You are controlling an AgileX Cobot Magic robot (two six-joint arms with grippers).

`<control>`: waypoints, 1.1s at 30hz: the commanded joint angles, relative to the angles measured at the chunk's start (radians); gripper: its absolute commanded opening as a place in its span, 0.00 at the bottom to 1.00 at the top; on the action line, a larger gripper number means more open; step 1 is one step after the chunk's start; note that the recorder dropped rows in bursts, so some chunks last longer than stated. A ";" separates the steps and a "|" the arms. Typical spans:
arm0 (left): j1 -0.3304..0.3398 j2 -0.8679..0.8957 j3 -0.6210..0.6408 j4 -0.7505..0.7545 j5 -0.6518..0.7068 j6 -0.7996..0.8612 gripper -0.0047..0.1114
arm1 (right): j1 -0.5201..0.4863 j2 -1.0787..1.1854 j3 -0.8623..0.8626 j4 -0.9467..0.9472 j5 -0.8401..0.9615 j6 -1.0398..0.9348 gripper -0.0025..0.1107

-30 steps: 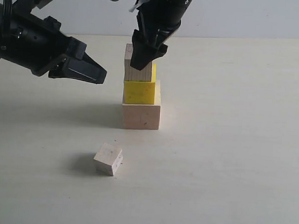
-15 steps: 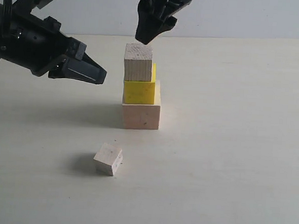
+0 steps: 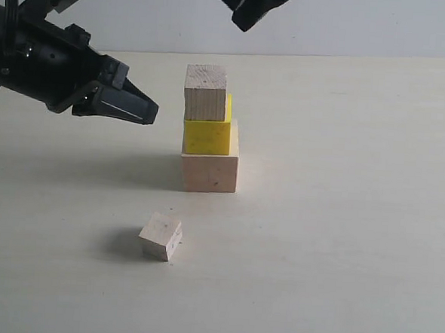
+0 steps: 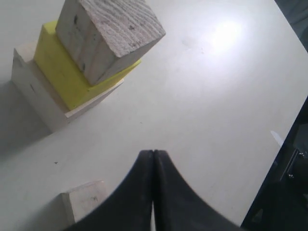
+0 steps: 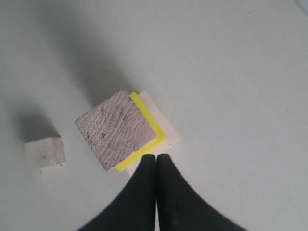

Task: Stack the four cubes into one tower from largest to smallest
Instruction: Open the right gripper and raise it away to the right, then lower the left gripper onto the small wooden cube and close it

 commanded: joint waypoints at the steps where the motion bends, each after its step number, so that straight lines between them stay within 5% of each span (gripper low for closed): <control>1: 0.003 -0.010 -0.001 -0.009 -0.013 0.005 0.04 | -0.078 -0.072 0.094 0.133 -0.006 0.036 0.02; 13: 0.003 -0.010 -0.001 -0.002 -0.022 0.042 0.04 | -0.192 -0.473 0.695 0.221 -0.496 0.091 0.02; 22: -0.010 -0.008 -0.001 0.199 -0.029 -0.119 0.04 | -0.192 -0.802 0.955 0.264 -0.521 0.128 0.02; 29: -0.143 -0.008 -0.001 0.400 -0.058 -0.329 0.04 | -0.192 -1.011 1.135 0.258 -0.473 0.177 0.02; 33: -0.193 -0.008 -0.001 0.496 -0.085 -0.489 0.04 | -0.192 -1.077 1.170 0.103 -0.435 0.345 0.02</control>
